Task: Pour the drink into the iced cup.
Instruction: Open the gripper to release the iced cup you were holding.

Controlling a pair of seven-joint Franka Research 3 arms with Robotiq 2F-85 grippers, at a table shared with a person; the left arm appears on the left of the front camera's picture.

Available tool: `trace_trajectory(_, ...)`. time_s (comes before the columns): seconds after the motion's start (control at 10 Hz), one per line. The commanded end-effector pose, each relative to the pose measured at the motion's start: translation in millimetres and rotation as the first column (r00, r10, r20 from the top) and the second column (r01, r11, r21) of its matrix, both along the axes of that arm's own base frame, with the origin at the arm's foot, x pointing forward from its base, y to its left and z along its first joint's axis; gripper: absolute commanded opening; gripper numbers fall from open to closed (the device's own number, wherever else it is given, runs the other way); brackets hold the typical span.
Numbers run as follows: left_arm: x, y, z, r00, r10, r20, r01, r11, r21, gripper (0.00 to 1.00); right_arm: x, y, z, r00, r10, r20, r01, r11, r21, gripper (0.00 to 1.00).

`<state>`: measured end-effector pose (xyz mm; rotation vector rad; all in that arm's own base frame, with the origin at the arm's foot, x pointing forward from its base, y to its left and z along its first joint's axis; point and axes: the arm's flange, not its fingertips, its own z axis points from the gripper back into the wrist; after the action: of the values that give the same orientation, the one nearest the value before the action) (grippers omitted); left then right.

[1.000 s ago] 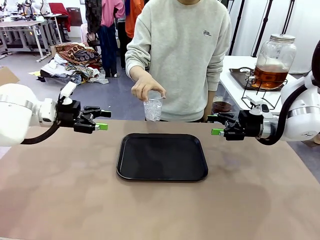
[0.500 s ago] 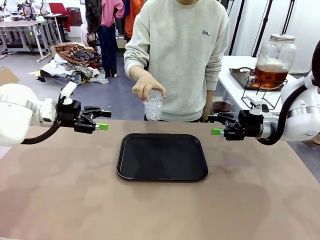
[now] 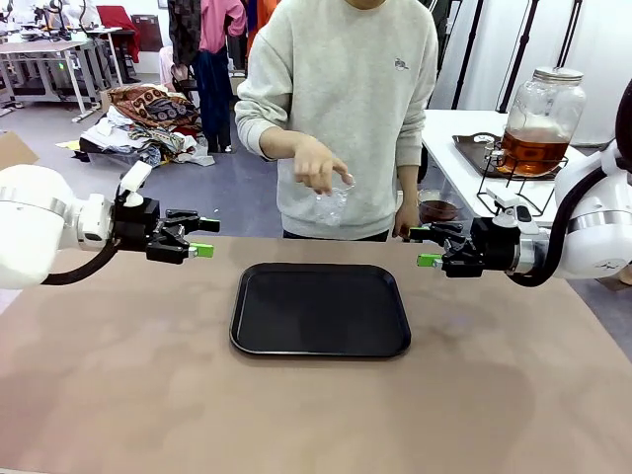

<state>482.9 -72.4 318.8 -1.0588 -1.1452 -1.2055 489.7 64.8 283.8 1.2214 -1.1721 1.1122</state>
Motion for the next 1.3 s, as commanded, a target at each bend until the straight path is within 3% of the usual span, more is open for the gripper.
trace_trajectory(0.0,1.3,-3.0,1.7,1.000,0.015,0.003,-0.015,1.000,-0.004,1.00,1.0,0.1,1.7,1.000,-0.001,0.005,0.001,1.000,-0.001,1.00)
trace_trajectory(1.2,1.3,-3.0,1.7,1.000,0.015,0.003,-0.015,1.000,-0.004,1.00,1.0,0.1,1.7,1.000,-0.001,0.005,0.001,1.000,-0.001,1.00)
